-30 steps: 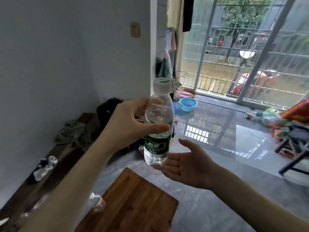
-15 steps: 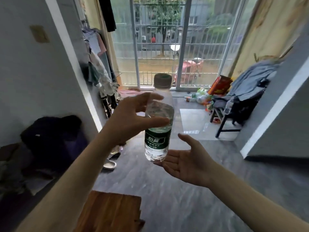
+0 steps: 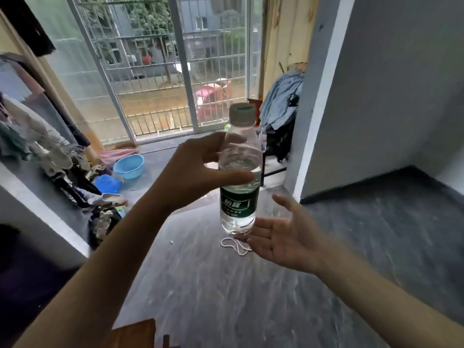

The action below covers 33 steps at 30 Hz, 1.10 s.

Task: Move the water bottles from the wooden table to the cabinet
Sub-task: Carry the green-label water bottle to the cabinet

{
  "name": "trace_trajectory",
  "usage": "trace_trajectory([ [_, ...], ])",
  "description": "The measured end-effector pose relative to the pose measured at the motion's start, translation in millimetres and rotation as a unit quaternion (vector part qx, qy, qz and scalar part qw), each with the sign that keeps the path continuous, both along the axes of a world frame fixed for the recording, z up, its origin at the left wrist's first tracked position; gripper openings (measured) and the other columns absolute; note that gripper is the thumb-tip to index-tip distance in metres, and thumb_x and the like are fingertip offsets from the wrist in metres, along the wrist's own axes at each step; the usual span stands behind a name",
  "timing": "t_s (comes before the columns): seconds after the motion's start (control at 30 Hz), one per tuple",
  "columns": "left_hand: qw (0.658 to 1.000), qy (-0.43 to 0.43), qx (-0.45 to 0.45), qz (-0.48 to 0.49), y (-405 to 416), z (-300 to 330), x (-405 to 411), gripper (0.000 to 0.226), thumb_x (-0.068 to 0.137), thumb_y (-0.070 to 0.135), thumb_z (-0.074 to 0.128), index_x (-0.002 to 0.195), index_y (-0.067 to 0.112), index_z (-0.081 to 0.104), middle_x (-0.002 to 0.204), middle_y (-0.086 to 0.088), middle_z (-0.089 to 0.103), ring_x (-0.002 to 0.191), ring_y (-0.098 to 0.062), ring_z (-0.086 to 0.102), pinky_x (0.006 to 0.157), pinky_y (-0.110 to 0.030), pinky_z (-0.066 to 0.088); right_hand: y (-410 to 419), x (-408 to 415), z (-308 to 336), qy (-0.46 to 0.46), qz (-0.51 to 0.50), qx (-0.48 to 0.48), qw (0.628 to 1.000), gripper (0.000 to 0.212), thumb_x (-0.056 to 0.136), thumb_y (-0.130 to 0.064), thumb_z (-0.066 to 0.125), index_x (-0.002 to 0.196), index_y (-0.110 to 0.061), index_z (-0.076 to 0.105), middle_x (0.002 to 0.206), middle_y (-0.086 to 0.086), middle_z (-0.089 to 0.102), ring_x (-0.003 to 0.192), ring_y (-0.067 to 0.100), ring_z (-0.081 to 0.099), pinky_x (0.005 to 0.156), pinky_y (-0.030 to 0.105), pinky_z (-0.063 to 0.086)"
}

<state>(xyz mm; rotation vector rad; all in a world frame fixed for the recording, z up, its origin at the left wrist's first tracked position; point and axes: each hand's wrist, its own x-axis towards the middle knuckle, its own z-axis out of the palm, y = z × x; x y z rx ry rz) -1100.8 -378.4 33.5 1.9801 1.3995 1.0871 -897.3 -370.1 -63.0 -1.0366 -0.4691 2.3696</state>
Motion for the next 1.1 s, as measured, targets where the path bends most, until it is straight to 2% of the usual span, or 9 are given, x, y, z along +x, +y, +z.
trace_trajectory([
  [0.23,0.997,-0.003,-0.004,-0.081,29.5,-4.0,73.6,0.044,0.066,0.048,0.08,0.106,0.051,0.059,0.094,0.043,0.067,0.095,0.016,0.066,0.074,-0.001,0.047,2.3,66.3,-6.0,-0.032,-0.075,0.004,0.997,0.076,0.089,-0.056,0.048,0.132,0.006,0.057,0.138,0.023,0.058,0.119,0.035,0.057,0.081,0.035,0.049],
  [0.4,0.987,-0.02,-0.024,-0.158,48.6,-12.4,108.7,0.051,0.066,0.04,0.082,0.115,0.034,0.068,0.105,0.019,0.077,0.097,0.0,0.073,0.081,-0.012,0.054,-9.7,97.3,-13.9,-0.036,-0.138,-0.017,0.99,0.077,0.088,-0.056,0.048,0.134,0.005,0.056,0.139,0.023,0.057,0.129,0.034,0.053,0.082,0.034,0.049],
  [0.47,0.98,-0.015,-0.027,-0.194,54.4,-13.6,122.5,0.054,0.067,0.04,0.082,0.118,0.03,0.067,0.106,0.016,0.077,0.097,0.0,0.073,0.081,-0.012,0.054,-16.2,109.7,-13.6,-0.035,-0.167,-0.017,0.985,0.078,0.088,-0.057,0.049,0.134,0.005,0.055,0.137,0.025,0.058,0.134,0.035,0.05,0.084,0.034,0.049],
  [0.6,0.965,-0.007,-0.027,-0.262,65.7,-10.9,151.3,0.062,0.066,0.043,0.087,0.123,0.029,0.066,0.108,0.016,0.076,0.1,-0.001,0.072,0.089,-0.024,0.057,-32.4,132.8,-6.7,-0.038,-0.231,-0.008,0.972,0.078,0.091,-0.059,0.044,0.133,0.006,0.055,0.131,0.025,0.063,0.13,0.034,0.055,0.078,0.031,0.053],
  [0.7,0.949,-0.013,-0.034,-0.314,69.4,-8.0,174.9,0.061,0.066,0.042,0.089,0.121,0.031,0.066,0.106,0.014,0.077,0.098,-0.002,0.073,0.086,-0.025,0.058,-49.7,146.5,-2.2,-0.048,-0.287,-0.008,0.957,0.079,0.092,-0.061,0.042,0.131,0.006,0.057,0.129,0.023,0.065,0.127,0.032,0.059,0.072,0.029,0.056],
  [0.83,0.921,-0.029,-0.045,-0.385,65.1,-14.9,206.9,0.052,0.066,0.038,0.09,0.113,0.032,0.069,0.101,0.012,0.078,0.095,-0.003,0.074,0.087,-0.019,0.056,-81.0,157.3,-5.4,-0.066,-0.354,-0.012,0.933,0.079,0.092,-0.062,0.039,0.126,0.006,0.061,0.131,0.025,0.063,0.099,0.028,0.068,0.074,0.028,0.052],
  [0.93,0.9,-0.031,-0.06,-0.43,53.4,-26.3,234.1,0.046,0.065,0.039,0.09,0.107,0.038,0.07,0.096,0.014,0.078,0.092,-0.003,0.074,0.087,-0.026,0.058,-110.5,163.2,-10.1,-0.068,-0.417,-0.03,0.906,0.078,0.091,-0.061,0.042,0.124,0.006,0.062,0.138,0.023,0.057,0.102,0.028,0.06,0.075,0.029,0.048],
  [1.03,0.874,-0.036,-0.079,-0.478,38.7,-34.3,261.6,0.05,0.068,0.041,0.085,0.114,0.033,0.07,0.102,0.011,0.077,0.098,-0.007,0.073,0.093,-0.034,0.055,-138.9,174.6,-11.3,-0.078,-0.461,-0.045,0.883,0.079,0.091,-0.061,0.044,0.131,0.006,0.058,0.142,0.021,0.053,0.087,0.025,0.059,0.074,0.03,0.048],
  [1.1,0.86,-0.031,-0.08,-0.502,27.5,-32.5,279.5,0.055,0.069,0.038,0.086,0.121,0.03,0.068,0.105,0.012,0.077,0.1,-0.004,0.073,0.096,-0.033,0.055,-155.7,184.7,-11.0,-0.077,-0.482,-0.049,0.871,0.083,0.089,-0.062,0.045,0.133,0.007,0.056,0.144,0.021,0.053,0.098,0.027,0.06,0.077,0.03,0.048],
])
